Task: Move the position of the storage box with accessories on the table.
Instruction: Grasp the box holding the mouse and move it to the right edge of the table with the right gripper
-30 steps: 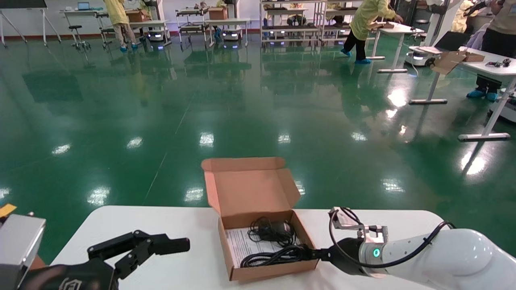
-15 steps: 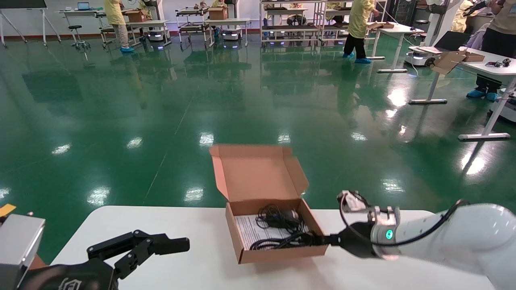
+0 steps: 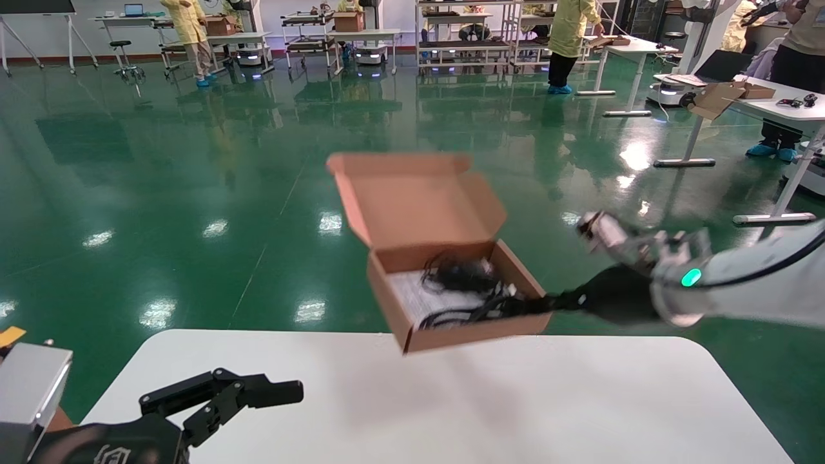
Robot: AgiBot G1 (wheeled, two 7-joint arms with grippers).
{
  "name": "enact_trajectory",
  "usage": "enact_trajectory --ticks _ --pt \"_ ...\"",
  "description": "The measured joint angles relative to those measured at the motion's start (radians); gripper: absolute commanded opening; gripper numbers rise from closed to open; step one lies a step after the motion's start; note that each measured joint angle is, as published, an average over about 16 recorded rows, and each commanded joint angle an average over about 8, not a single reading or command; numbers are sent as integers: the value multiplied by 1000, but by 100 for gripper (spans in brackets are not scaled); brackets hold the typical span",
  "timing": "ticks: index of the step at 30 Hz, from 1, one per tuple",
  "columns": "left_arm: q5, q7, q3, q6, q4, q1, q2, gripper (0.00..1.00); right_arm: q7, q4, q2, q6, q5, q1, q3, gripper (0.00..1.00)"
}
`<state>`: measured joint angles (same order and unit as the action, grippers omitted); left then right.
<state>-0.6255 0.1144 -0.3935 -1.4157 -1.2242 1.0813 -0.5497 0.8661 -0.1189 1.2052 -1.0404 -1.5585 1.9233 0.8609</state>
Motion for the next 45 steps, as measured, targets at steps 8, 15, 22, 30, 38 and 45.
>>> enact_trajectory --ticks 8,15,22,30,38,45 --pt "0 0 0 0 0 0 0 100 -40 10 -91 -85 -23 111 13 0" --pt "0 0 0 0 0 0 0 100 -76 36 -169 -89 -46 163 26 0" --pt "0 0 0 0 0 0 0 100 -119 68 -237 -51 -61 168 33 0" --pt "0 0 0 0 0 0 0 100 -173 97 -294 4 -58 126 30 0" --pt "0 0 0 0 0 0 0 100 -221 116 -328 71 -33 50 13 0" --pt "0 0 0 0 0 0 0 100 -253 129 -345 173 -3 -36 -8 0"
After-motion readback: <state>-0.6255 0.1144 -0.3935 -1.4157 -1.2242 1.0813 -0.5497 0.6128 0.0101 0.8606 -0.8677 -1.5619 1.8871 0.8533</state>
